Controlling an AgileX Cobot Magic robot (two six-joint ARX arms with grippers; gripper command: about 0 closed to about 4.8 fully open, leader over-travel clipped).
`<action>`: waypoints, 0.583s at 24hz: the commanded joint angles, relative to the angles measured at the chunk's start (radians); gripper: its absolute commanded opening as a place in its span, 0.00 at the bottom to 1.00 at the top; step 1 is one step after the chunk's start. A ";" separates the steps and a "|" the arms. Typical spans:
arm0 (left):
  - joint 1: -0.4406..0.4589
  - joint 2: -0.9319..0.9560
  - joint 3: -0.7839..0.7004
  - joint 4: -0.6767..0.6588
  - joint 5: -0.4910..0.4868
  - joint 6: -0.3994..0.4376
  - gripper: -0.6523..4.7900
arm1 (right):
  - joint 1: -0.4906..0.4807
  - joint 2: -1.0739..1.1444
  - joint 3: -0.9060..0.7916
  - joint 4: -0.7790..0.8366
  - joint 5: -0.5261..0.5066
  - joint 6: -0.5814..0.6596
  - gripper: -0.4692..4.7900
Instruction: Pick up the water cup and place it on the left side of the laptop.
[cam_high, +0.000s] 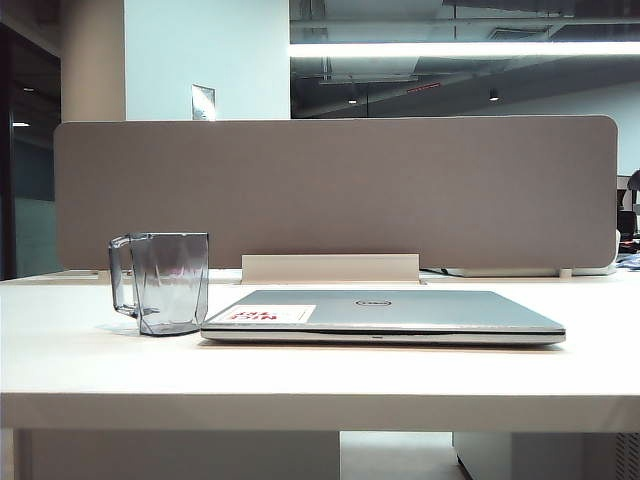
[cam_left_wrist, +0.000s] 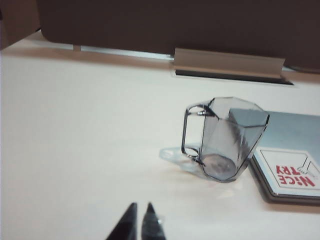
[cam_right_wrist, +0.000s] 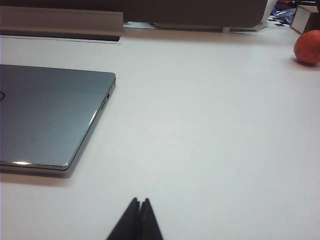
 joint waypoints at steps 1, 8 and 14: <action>-0.002 -0.001 -0.052 0.098 0.004 0.012 0.15 | 0.000 -0.002 -0.004 0.009 0.001 0.000 0.08; -0.002 -0.001 -0.053 0.150 0.003 0.103 0.15 | 0.000 -0.002 -0.004 0.008 0.001 0.000 0.08; -0.002 -0.001 -0.053 0.147 0.000 0.063 0.15 | 0.000 -0.002 -0.004 0.008 0.001 0.000 0.08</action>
